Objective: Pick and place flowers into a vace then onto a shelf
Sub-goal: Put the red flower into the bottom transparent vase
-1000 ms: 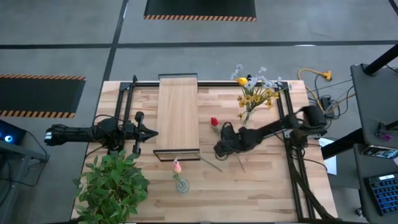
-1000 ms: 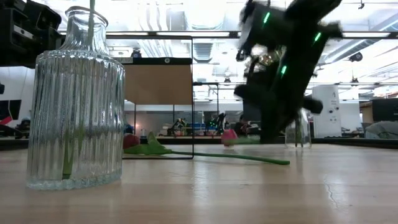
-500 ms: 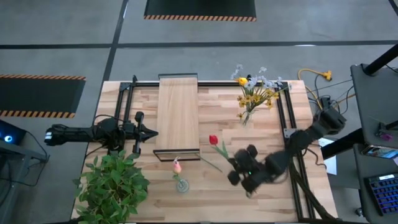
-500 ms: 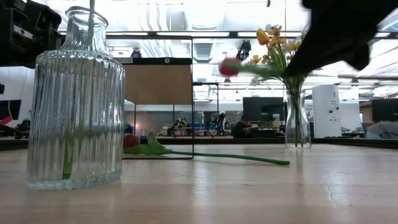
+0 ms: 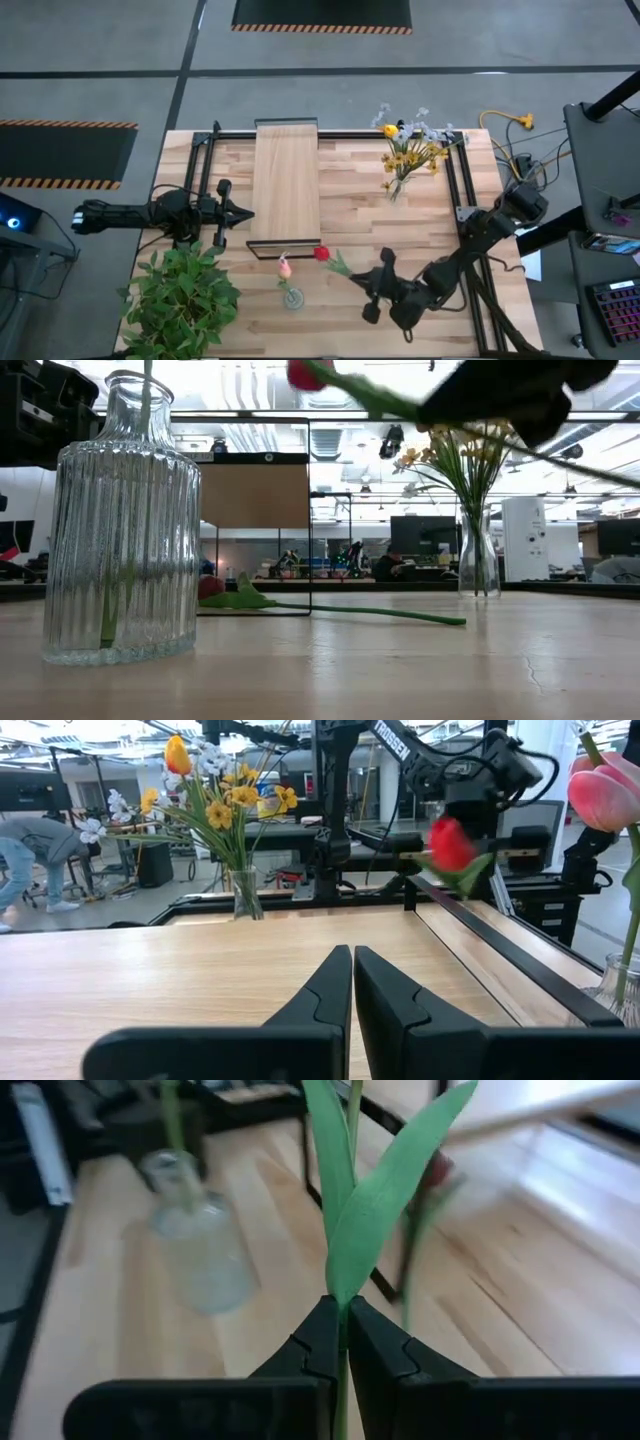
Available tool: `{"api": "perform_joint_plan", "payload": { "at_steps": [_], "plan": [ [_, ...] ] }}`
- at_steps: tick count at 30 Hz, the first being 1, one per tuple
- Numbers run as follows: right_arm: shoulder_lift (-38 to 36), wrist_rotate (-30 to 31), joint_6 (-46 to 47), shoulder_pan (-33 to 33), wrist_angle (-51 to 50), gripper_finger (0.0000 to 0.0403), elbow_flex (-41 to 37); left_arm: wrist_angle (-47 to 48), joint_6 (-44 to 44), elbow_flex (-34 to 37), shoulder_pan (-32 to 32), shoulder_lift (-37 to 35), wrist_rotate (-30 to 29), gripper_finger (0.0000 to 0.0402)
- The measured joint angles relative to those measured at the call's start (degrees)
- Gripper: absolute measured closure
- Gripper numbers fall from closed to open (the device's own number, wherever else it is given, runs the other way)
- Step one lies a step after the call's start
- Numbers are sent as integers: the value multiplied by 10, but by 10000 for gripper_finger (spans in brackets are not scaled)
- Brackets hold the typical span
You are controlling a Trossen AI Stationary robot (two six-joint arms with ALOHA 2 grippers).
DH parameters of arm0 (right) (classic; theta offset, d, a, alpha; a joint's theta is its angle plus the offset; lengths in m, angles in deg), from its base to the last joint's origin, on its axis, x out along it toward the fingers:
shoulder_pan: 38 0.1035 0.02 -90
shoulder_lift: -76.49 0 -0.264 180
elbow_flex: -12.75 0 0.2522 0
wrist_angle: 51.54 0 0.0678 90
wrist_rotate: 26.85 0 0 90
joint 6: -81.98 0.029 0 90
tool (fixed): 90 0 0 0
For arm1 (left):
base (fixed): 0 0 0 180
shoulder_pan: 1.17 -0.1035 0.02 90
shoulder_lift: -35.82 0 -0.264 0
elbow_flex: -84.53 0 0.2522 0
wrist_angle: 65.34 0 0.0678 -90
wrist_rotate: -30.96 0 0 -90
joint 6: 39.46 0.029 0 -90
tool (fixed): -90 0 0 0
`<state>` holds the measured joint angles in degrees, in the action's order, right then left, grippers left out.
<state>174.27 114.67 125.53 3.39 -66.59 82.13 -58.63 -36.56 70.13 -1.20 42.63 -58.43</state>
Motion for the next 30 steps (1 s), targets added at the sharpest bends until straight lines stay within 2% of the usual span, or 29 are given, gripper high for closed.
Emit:
{"api": "perform_joint_plan", "payload": {
  "at_steps": [9, 17, 23, 30],
  "plan": [
    [24, -12, -210, 0, 182, 394, 0, 0, 0, 0, 0, 0, 0, 402],
    [67, -96, -390, -1, 381, 394, 1, 0, 0, 0, 0, 0, 0, 402],
    [98, -97, -504, -4, 538, 394, 1, 0, 0, 0, 0, 0, 0, 402],
    [154, -101, -588, -31, 745, 394, 4, 0, 0, 0, 0, 0, 0, 402]
  ]
}}
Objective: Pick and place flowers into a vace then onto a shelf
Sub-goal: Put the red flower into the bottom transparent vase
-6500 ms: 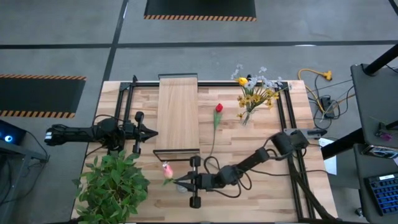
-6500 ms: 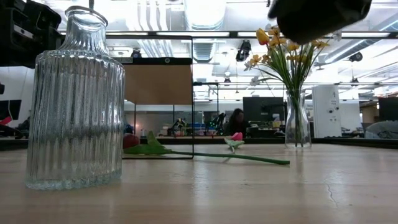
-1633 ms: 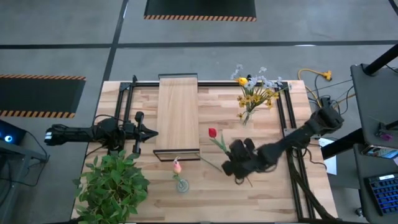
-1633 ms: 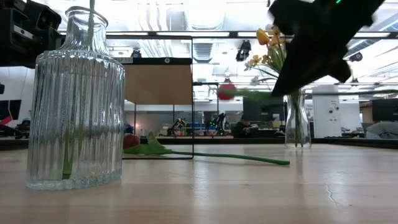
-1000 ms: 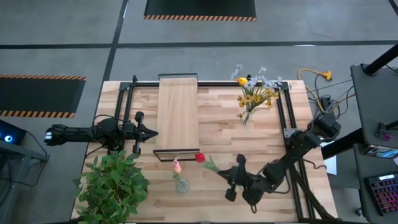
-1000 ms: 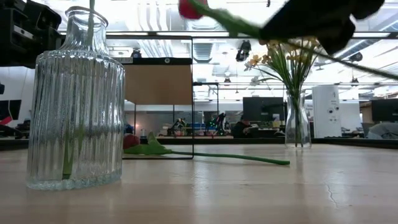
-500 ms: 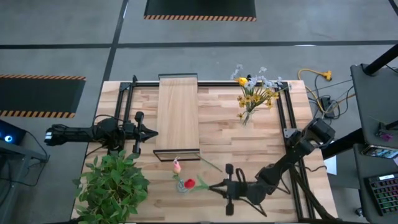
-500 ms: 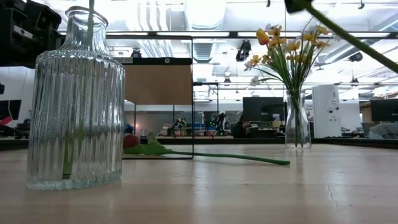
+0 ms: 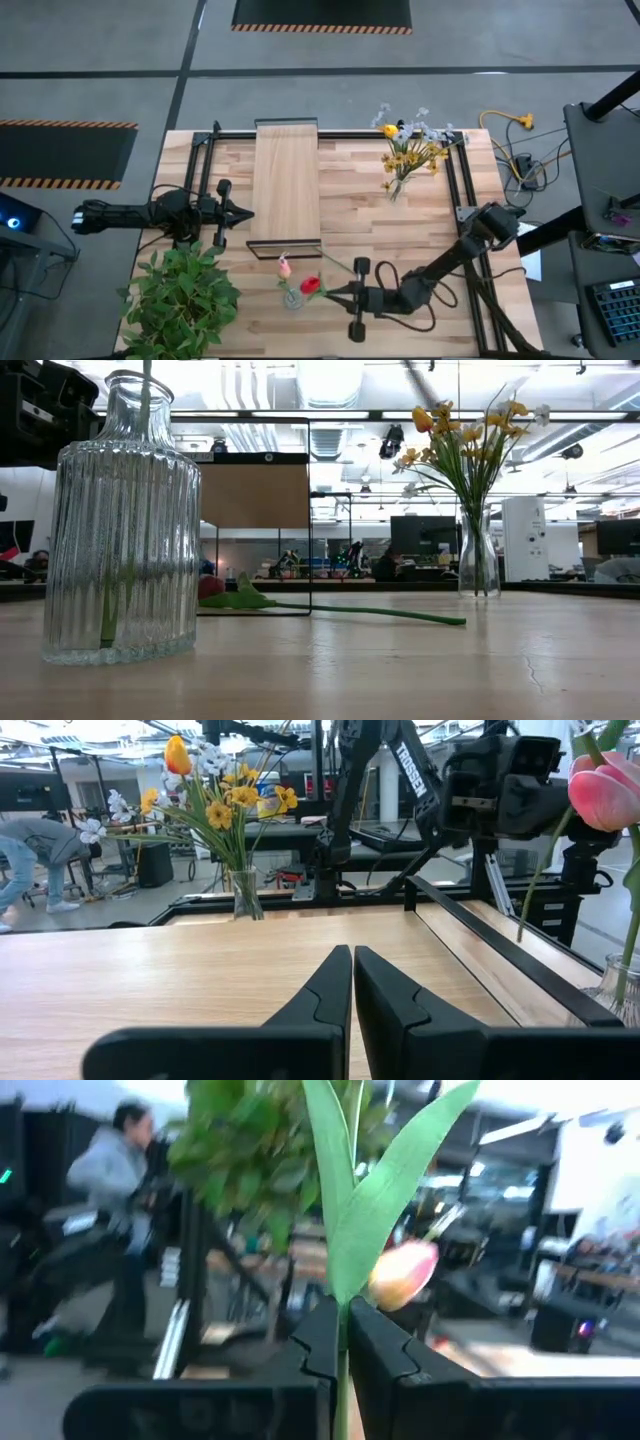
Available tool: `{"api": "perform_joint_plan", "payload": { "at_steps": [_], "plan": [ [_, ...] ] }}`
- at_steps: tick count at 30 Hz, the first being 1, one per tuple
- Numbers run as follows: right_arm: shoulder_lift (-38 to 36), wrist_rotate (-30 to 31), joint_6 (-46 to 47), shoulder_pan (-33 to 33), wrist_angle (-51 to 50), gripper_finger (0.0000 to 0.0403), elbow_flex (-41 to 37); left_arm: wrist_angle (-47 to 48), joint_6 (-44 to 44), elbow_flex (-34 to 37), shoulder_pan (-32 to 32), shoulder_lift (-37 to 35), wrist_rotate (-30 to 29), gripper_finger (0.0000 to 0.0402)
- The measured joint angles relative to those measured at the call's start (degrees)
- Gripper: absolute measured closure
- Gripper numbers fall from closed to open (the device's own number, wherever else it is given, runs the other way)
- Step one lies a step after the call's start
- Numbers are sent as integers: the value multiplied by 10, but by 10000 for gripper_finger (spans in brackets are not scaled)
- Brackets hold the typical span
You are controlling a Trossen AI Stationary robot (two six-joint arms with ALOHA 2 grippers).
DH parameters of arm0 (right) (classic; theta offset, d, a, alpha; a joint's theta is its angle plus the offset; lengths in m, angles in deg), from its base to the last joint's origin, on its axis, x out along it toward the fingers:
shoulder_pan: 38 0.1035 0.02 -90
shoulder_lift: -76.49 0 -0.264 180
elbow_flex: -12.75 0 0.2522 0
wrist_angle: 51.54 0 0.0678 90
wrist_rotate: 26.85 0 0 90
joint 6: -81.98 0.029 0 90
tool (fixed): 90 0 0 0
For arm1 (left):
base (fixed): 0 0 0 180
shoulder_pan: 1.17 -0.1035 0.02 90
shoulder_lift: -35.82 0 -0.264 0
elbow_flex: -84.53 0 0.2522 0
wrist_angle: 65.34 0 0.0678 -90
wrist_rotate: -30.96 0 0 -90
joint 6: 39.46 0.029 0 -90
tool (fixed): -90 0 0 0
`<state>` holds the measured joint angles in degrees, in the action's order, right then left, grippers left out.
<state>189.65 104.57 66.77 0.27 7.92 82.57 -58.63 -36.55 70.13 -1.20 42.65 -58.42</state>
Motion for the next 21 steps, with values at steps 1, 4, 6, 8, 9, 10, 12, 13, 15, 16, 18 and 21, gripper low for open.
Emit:
{"api": "perform_joint_plan", "payload": {
  "at_steps": [1, 4, 6, 8, 9, 10, 12, 13, 15, 16, 18, 21],
  "plan": [
    [11, -3, -14, -5, 32, 394, 4, 0, 0, 0, 0, 0, 0, 402],
    [40, -38, -58, -21, 101, 394, 21, 0, 0, 0, 0, 0, 0, 402],
    [53, -64, -78, -30, 121, 394, 37, 0, 0, 0, 0, 0, 0, 402],
    [62, -81, -93, -39, 125, 394, 58, 0, 0, 0, 0, 0, 0, 402],
    [66, -89, -97, -44, 125, 394, 69, 0, 0, 0, 0, 0, 0, 402],
    [69, -99, -101, -48, 124, 394, 80, 0, 0, 0, 0, 0, 0, 402],
    [77, -122, -105, -56, 123, 394, 103, 0, 0, 0, 0, 0, 0, 402],
    [79, -133, -107, -59, 122, 394, 113, 0, 0, 0, 0, 0, 0, 402],
    [84, -153, -115, -65, 114, 394, 133, 0, 0, 0, 0, 0, 0, 402],
    [88, -159, -119, -68, 113, 394, 142, 0, 0, 0, 0, 0, 0, 402],
    [96, -161, -123, -74, 114, 394, 159, 0, 0, 0, 0, 0, 0, 402],
    [107, -181, -124, -80, 113, 394, 186, 0, 0, 0, 0, 0, 0, 402]
  ]
}}
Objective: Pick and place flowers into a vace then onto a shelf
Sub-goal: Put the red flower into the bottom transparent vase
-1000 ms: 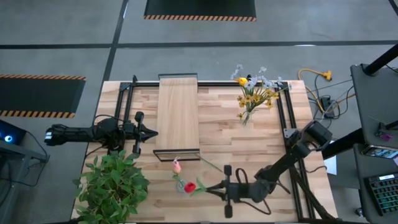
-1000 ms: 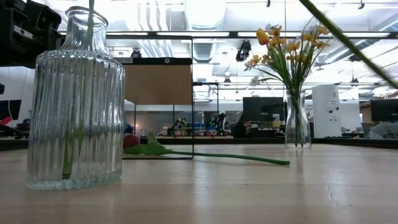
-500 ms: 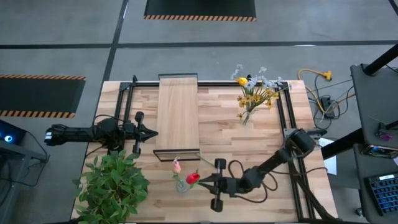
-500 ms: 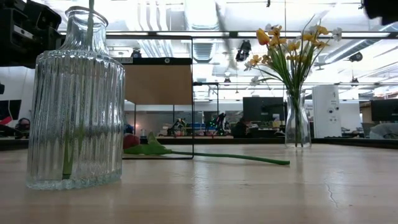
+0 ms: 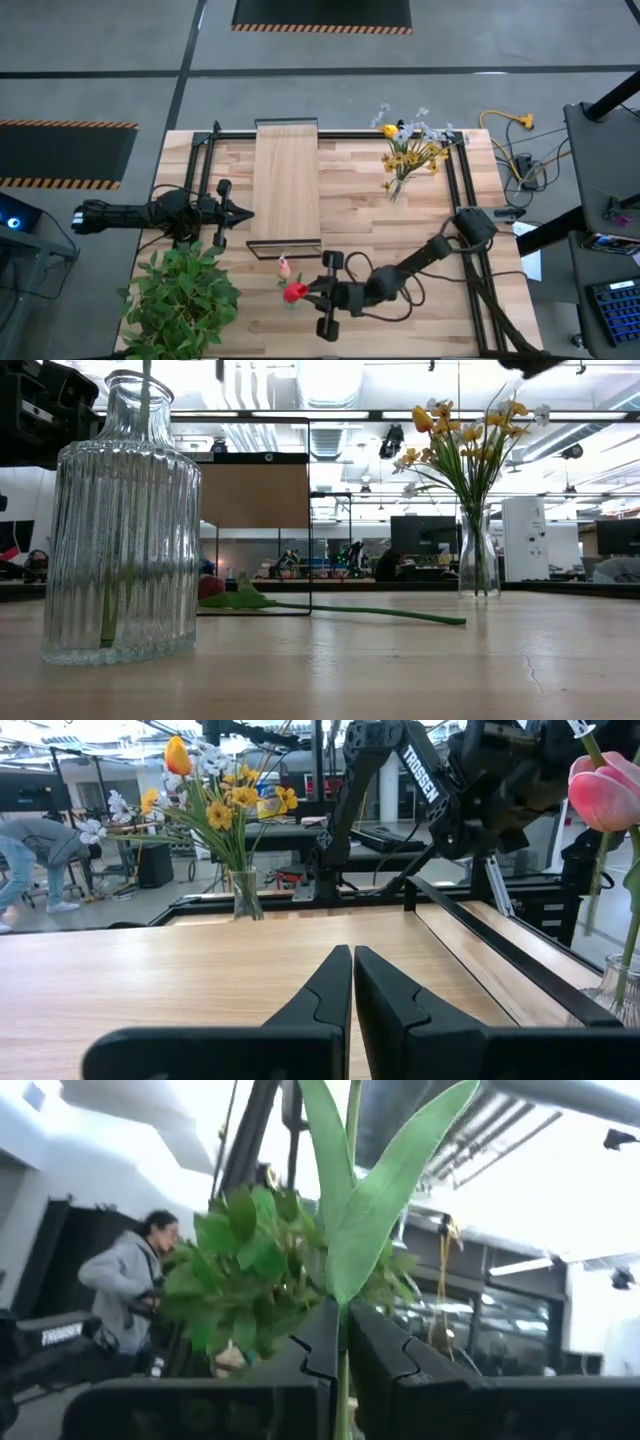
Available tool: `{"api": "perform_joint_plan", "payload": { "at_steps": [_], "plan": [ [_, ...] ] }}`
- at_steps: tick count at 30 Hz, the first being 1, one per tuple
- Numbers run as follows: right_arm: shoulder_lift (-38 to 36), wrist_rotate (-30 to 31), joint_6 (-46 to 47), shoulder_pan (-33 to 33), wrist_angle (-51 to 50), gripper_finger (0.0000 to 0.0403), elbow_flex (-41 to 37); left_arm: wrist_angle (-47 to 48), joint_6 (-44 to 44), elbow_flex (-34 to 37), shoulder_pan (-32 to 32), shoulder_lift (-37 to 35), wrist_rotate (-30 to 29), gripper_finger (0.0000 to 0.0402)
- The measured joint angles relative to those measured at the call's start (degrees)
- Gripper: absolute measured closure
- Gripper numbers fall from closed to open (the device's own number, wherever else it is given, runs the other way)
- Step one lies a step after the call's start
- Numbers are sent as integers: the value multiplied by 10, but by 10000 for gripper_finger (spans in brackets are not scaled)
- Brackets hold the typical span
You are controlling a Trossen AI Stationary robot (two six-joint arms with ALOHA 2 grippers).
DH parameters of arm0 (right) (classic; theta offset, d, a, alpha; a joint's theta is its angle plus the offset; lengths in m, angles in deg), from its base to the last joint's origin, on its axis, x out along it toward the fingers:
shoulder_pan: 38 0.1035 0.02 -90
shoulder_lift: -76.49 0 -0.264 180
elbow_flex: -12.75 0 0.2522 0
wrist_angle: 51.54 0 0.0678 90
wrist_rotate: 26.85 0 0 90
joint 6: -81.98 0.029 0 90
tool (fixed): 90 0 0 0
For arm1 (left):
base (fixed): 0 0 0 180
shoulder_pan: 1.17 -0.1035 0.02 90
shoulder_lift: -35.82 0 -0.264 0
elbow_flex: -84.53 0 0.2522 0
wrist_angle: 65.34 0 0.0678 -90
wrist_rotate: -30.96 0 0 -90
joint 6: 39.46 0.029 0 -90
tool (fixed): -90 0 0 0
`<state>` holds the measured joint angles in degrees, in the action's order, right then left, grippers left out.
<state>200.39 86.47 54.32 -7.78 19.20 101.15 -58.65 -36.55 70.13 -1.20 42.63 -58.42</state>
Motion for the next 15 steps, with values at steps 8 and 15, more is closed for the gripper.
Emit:
{"api": "perform_joint_plan", "payload": {
  "at_steps": [8, 15],
  "plan": [
    [2, -62, 19, -18, -17, 394, 32, 0, 0, 0, 0, 0, 0, 402],
    [2, -118, 87, -42, -18, 394, 26, 0, 0, 0, 0, 0, 0, 402]
  ]
}}
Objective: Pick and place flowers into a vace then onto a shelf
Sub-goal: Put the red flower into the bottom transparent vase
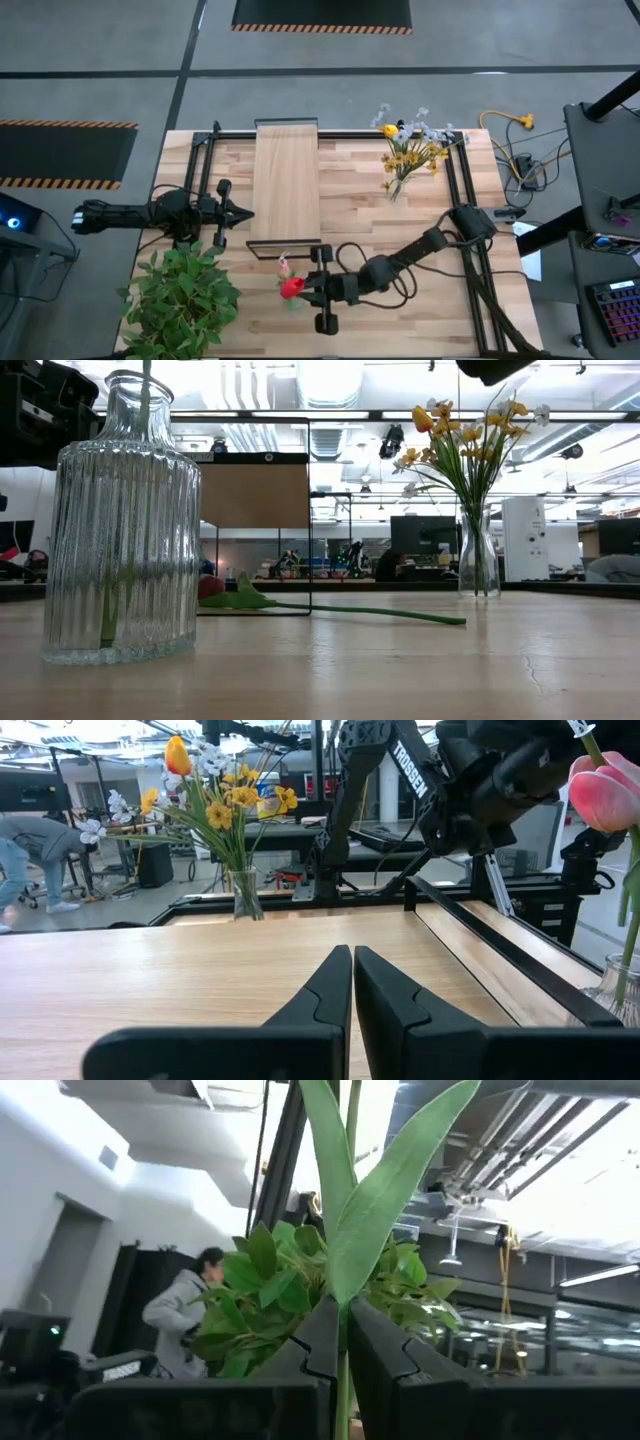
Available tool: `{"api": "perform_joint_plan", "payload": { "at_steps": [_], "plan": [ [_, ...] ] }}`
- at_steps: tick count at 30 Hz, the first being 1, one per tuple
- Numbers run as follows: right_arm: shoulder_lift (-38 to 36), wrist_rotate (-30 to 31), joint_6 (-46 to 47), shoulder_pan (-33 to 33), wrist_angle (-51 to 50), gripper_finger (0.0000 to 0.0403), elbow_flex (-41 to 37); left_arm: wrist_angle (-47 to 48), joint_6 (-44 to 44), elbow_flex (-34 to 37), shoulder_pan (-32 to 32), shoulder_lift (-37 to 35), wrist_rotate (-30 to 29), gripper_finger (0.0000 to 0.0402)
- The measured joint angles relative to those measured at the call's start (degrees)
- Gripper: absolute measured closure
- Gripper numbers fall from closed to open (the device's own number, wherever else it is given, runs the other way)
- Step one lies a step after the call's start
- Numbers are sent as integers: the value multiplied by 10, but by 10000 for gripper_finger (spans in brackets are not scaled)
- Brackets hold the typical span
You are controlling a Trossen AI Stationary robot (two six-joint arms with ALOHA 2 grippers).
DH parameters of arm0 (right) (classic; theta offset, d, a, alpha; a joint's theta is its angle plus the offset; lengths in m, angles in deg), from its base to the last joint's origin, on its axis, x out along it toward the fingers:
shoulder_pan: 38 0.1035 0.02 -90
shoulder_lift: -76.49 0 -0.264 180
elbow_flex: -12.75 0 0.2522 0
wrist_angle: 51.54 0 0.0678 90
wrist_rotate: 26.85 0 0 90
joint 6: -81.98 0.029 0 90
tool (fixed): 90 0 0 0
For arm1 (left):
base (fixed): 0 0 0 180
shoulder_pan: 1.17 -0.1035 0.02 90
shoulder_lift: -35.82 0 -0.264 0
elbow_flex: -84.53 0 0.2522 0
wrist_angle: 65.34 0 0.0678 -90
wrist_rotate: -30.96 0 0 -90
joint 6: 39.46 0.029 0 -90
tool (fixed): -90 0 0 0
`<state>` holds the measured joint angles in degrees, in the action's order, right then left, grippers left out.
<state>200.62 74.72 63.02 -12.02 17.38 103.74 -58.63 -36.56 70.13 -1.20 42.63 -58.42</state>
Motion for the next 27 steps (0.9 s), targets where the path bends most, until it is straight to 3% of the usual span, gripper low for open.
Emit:
{"api": "perform_joint_plan", "payload": {
  "at_steps": [7, 18, 27],
  "plan": [
    [0, -50, 14, -9, -54, 394, 2, 0, 0, 0, 0, 0, 0, 402],
    [0, -89, 31, -18, -49, 394, 31, 0, 0, 0, 0, 0, 0, 402],
    [83, -57, 7, -18, -18, 394, 94, 1, 0, 0, 0, 0, 0, 402]
  ]
}}
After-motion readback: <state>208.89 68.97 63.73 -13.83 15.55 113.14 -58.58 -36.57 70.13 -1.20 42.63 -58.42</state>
